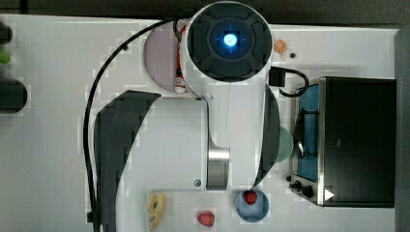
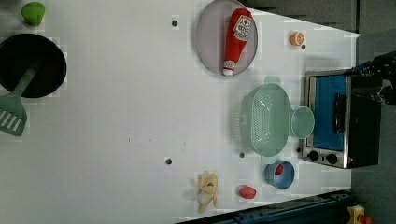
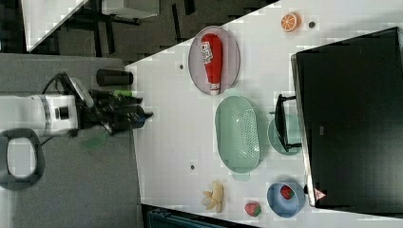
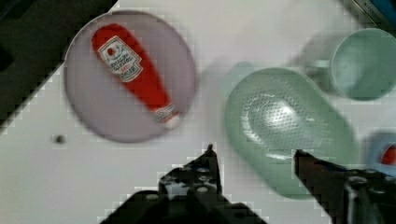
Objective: Drag strainer right to left.
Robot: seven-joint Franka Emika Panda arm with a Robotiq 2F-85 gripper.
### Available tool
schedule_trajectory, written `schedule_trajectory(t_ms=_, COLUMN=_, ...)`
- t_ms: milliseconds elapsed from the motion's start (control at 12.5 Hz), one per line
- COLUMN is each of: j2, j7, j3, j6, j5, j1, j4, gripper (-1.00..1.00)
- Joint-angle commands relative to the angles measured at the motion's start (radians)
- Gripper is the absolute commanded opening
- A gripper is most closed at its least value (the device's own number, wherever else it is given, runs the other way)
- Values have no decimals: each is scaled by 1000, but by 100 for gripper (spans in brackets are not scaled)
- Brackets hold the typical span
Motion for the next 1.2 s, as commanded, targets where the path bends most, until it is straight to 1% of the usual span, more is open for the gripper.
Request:
schedule_trajectory(t_ms=80, j2=-539, j7=12, j3=-63, j6=-203, j5=-33, j1=1, j4=-312, gripper=60)
schedule_trajectory(t_ms=160, j2=-538, j7=12, j3=-62, j6=-198, j5=-33, j1=2, j4=-312, gripper=82)
schedule_trajectory(t_ms=240, j2=-533, j7=12, j3=-60, j6=-182, j5=-33, j1=2, j4=-312, gripper=99)
schedule_trajectory(t_ms=560, j2=-459, j7=14, j3=-59, j6=-123, j5=-33, j1=3, j4=-342, gripper=100)
schedule_trajectory(t_ms=800, j2=-347, j7=43, j3=-57, j6=-17, j5=-32, j1=3, j4=-374, gripper=100)
schedule_trajectory(t_ms=1040, j2=-200, j7=157, j3=-56, j6=93, j5=-32, j1=3, j4=-396, gripper=100)
schedule_trajectory(t_ms=1200, j2=-103, j7=270, j3=-50, j6=174, j5=-32, j1=3, j4=-412, gripper=100)
